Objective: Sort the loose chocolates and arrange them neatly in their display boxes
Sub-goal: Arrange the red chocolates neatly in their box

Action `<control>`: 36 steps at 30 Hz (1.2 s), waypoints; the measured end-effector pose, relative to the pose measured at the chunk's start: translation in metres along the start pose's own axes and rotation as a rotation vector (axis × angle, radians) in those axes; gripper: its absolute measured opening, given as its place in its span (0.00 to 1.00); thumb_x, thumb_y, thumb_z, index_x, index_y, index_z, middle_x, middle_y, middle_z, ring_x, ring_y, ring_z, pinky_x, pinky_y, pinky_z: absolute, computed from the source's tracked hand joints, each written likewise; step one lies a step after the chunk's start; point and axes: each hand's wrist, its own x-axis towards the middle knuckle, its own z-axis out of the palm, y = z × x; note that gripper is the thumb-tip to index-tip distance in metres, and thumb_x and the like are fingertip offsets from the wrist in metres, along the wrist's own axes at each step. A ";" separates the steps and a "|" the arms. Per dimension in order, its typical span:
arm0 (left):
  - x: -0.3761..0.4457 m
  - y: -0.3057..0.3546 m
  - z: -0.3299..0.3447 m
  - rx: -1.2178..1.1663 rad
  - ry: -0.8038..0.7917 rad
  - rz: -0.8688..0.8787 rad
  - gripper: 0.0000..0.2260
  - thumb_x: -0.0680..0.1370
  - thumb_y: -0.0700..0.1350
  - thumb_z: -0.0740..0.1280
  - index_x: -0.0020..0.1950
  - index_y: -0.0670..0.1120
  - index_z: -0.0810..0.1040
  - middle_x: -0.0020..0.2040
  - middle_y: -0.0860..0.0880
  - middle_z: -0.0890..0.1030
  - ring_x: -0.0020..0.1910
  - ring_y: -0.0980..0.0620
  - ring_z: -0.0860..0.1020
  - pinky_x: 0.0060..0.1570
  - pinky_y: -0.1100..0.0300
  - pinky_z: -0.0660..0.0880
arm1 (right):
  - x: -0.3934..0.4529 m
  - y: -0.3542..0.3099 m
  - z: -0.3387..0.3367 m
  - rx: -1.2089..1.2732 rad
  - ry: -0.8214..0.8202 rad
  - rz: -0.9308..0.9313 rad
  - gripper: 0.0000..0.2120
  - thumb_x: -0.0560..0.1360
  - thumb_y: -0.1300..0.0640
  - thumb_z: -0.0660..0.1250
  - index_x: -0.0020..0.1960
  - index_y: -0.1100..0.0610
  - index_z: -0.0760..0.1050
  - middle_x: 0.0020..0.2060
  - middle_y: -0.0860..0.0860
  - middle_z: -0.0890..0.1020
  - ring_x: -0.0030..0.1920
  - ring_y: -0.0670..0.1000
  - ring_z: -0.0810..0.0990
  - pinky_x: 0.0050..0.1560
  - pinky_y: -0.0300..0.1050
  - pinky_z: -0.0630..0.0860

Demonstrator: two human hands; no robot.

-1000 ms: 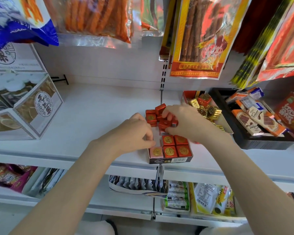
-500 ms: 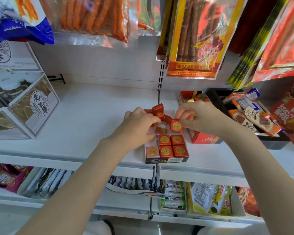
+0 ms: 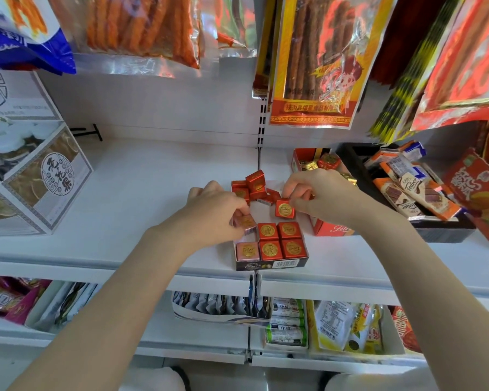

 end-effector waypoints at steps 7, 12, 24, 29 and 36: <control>0.001 0.007 0.005 0.018 0.039 -0.005 0.15 0.74 0.52 0.66 0.60 0.56 0.73 0.57 0.54 0.76 0.59 0.49 0.64 0.56 0.54 0.57 | -0.001 -0.002 0.000 -0.010 0.009 -0.003 0.09 0.75 0.61 0.62 0.53 0.54 0.75 0.50 0.51 0.82 0.46 0.46 0.76 0.46 0.39 0.71; 0.002 0.008 0.004 -0.018 0.027 -0.009 0.12 0.73 0.49 0.67 0.57 0.57 0.75 0.56 0.56 0.77 0.59 0.50 0.63 0.56 0.54 0.58 | -0.004 -0.001 -0.001 -0.004 0.010 0.006 0.09 0.75 0.61 0.62 0.54 0.54 0.75 0.51 0.52 0.82 0.46 0.47 0.76 0.47 0.39 0.73; -0.002 -0.002 -0.008 -0.168 -0.180 0.008 0.15 0.74 0.46 0.66 0.61 0.55 0.73 0.56 0.58 0.80 0.60 0.54 0.71 0.63 0.48 0.66 | -0.002 -0.001 -0.002 -0.002 -0.002 0.002 0.08 0.75 0.61 0.62 0.54 0.54 0.75 0.51 0.51 0.82 0.47 0.48 0.77 0.49 0.40 0.74; -0.001 -0.007 -0.005 -0.256 -0.162 0.027 0.10 0.73 0.46 0.68 0.53 0.56 0.78 0.48 0.59 0.78 0.58 0.54 0.72 0.62 0.48 0.68 | -0.002 -0.001 -0.001 -0.016 -0.006 0.005 0.09 0.76 0.61 0.61 0.54 0.54 0.74 0.52 0.51 0.81 0.47 0.47 0.76 0.48 0.39 0.73; -0.003 -0.005 -0.009 -0.344 -0.264 0.035 0.08 0.72 0.51 0.70 0.50 0.54 0.77 0.51 0.56 0.78 0.54 0.53 0.75 0.60 0.50 0.71 | -0.003 -0.002 -0.003 -0.008 -0.004 -0.002 0.09 0.76 0.62 0.61 0.54 0.54 0.75 0.51 0.52 0.82 0.48 0.48 0.77 0.51 0.42 0.74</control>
